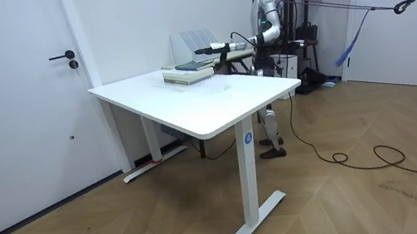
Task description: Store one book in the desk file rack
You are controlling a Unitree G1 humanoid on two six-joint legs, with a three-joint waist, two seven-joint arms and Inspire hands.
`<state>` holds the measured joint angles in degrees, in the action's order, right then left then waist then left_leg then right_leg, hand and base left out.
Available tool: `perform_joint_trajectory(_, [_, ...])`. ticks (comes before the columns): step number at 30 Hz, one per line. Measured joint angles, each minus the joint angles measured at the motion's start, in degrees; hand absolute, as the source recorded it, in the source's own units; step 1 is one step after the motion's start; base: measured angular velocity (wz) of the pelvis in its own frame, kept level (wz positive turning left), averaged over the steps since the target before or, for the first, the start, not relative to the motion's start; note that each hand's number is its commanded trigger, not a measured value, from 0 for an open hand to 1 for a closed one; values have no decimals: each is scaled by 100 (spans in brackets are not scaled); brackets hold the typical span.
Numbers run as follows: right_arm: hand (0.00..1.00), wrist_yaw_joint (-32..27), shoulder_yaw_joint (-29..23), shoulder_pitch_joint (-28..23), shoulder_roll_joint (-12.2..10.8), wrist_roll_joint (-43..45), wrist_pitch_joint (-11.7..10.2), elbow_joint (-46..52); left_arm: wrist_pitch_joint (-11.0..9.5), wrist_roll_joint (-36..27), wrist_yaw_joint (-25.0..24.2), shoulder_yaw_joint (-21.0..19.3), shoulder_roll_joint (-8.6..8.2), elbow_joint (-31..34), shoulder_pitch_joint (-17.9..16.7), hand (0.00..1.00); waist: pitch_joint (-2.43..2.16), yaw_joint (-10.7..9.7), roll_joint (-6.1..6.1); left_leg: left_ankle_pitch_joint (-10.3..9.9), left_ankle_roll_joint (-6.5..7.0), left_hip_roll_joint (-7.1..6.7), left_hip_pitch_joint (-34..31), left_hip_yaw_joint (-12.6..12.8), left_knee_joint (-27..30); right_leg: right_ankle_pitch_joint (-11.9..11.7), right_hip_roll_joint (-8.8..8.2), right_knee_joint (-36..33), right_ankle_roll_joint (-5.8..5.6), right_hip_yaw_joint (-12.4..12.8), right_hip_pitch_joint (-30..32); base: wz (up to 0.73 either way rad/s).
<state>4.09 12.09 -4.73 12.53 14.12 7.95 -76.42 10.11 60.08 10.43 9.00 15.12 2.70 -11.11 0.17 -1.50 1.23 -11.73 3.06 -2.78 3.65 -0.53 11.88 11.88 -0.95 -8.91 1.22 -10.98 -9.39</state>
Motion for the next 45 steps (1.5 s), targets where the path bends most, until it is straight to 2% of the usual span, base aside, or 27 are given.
perform_joint_trajectory(9, [0, 105, -153, 0, 4, 64, 60, 92, 53, 9, -184, -10, 0, -18, -1, 0, 9, -2, -20, 2, 0, -9, -11, 1, 89, 3, -6, 24, 3, -1, 23, 0])
perform_joint_trajectory(16, [0, 101, -217, 0, 4, 138, 95, 163, 145, 4, -281, -11, -26, -517, -1, 0, 25, -19, -54, 2, 0, -9, -56, 0, 95, 7, -6, 39, 5, -11, 41, 0])
perform_joint_trajectory(20, [0, 103, -221, 3, 4, 195, 108, 254, 166, 6, -320, -11, -44, -622, 3, 0, 11, -50, -48, 2, 0, -15, -103, -2, 141, 6, -7, 34, 5, -36, 33, 3])
perform_joint_trajectory(21, [0, 105, -221, 3, 4, 197, 120, 275, 177, 4, -326, -11, -48, -626, 2, 4, 6, -52, -44, 2, 0, -17, -103, -2, 143, 6, -7, 34, 5, -35, 33, 0])
perform_joint_trajectory(22, [0, 112, -221, 6, 4, 205, 156, 307, 208, 4, -342, -10, -62, -633, 3, 21, 0, -61, -34, 1, 0, -27, -104, -3, 148, 7, -5, 34, 5, -37, 33, 0])
perform_joint_trajectory(23, [0, 116, -223, 8, 5, 244, 191, 319, 232, 7, -344, -10, -92, -671, 6, 54, -11, -72, -20, 2, 0, -48, -103, -13, 152, 9, -5, 34, 8, -41, 34, 0])
perform_joint_trajectory(24, [0, 119, -223, 7, 7, 259, 213, 325, 246, 7, -348, -10, -109, -684, 6, 82, -15, -82, -14, 2, 0, -51, -102, -22, 155, 10, -5, 35, 8, -46, 35, 7])
perform_joint_trajectory(25, [0, 151, -225, 4, 9, 322, 233, 326, 273, 8, -373, -7, -124, -690, 6, 100, -24, -108, -9, 1, 0, -59, -96, -31, 162, 18, -10, 36, 6, -65, 38, 6])
perform_joint_trajectory(30, [0, 216, -337, -42, 14, 439, 373, 370, 339, 7, -312, -69, -125, -666, 113, 100, -64, -111, 4, 1, 0, -59, -47, -40, 148, 33, -13, 27, 4, -50, 28, 1])
perform_joint_trajectory(35, [0, 208, -549, -87, 18, 446, 437, 479, 381, 10, -312, -357, -140, -661, 372, 100, -69, -116, 0, 2, 2, -61, 8, -41, 74, 33, -5, 14, 5, -1, 6, -5])
perform_joint_trajectory(45, [0, 136, -675, -97, 20, 447, 464, 537, 466, 9, -78, -422, -146, -607, 431, 100, -69, -118, 1, 3, 2, -67, 25, -22, 75, 34, -7, 26, 5, -3, -7, 0])
